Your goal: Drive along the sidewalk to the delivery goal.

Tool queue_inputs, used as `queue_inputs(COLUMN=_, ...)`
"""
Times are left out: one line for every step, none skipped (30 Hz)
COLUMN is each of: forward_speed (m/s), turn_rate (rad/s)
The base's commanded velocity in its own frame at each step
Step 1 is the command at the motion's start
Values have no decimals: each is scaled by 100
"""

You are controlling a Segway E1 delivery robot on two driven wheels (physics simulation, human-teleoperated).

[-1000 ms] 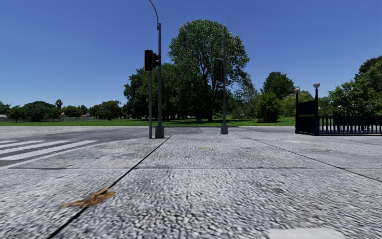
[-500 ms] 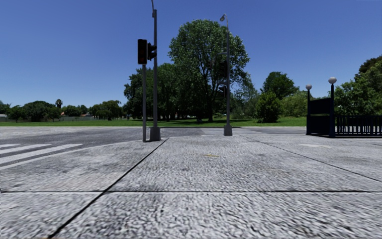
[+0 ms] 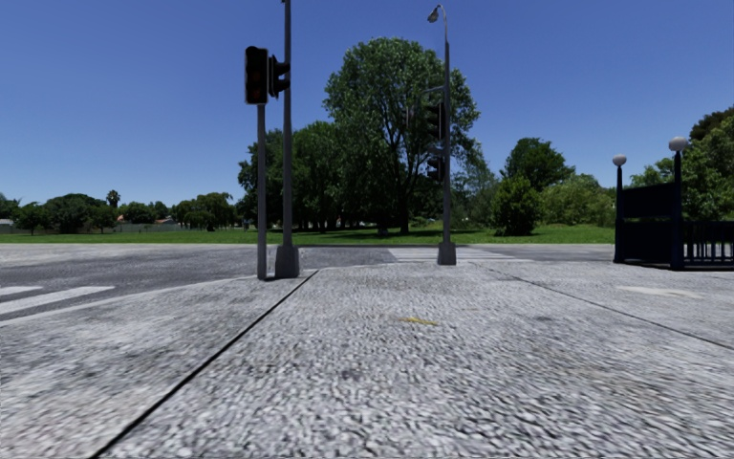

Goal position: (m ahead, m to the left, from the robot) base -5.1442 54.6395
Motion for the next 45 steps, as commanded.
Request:
queue_inputs(forward_speed=200, turn_rate=0)
queue_inputs(forward_speed=200, turn_rate=0)
queue_inputs(forward_speed=200, turn_rate=0)
queue_inputs(forward_speed=200, turn_rate=0)
queue_inputs(forward_speed=200, turn_rate=0)
queue_inputs(forward_speed=200, turn_rate=0)
queue_inputs(forward_speed=200, turn_rate=0)
queue_inputs(forward_speed=200, turn_rate=0)
queue_inputs(forward_speed=200, turn_rate=0)
queue_inputs(forward_speed=200, turn_rate=0)
queue_inputs(forward_speed=200, turn_rate=0)
queue_inputs(forward_speed=200, turn_rate=0)
queue_inputs(forward_speed=200, turn_rate=0)
queue_inputs(forward_speed=200, turn_rate=0)
queue_inputs(forward_speed=200, turn_rate=7)
queue_inputs(forward_speed=200, turn_rate=36)
queue_inputs(forward_speed=200, turn_rate=64)
queue_inputs(forward_speed=200, turn_rate=64)
queue_inputs(forward_speed=200, turn_rate=90)
queue_inputs(forward_speed=200, turn_rate=120)
queue_inputs(forward_speed=200, turn_rate=120)
queue_inputs(forward_speed=200, turn_rate=120)
queue_inputs(forward_speed=200, turn_rate=120)
queue_inputs(forward_speed=200, turn_rate=120)
queue_inputs(forward_speed=200, turn_rate=120)
queue_inputs(forward_speed=200, turn_rate=120)
queue_inputs(forward_speed=200, turn_rate=120)
queue_inputs(forward_speed=200, turn_rate=120)
queue_inputs(forward_speed=200, turn_rate=120)
queue_inputs(forward_speed=200, turn_rate=120)
queue_inputs(forward_speed=200, turn_rate=120)
queue_inputs(forward_speed=200, turn_rate=120)
queue_inputs(forward_speed=200, turn_rate=120)
queue_inputs(forward_speed=200, turn_rate=120)
queue_inputs(forward_speed=200, turn_rate=120)
queue_inputs(forward_speed=200, turn_rate=120)
queue_inputs(forward_speed=200, turn_rate=120)
queue_inputs(forward_speed=200, turn_rate=120)
queue_inputs(forward_speed=200, turn_rate=120)
queue_inputs(forward_speed=200, turn_rate=120)
queue_inputs(forward_speed=200, turn_rate=120)
queue_inputs(forward_speed=200, turn_rate=120)
queue_inputs(forward_speed=200, turn_rate=120)
queue_inputs(forward_speed=200, turn_rate=120)
queue_inputs(forward_speed=200, turn_rate=120)
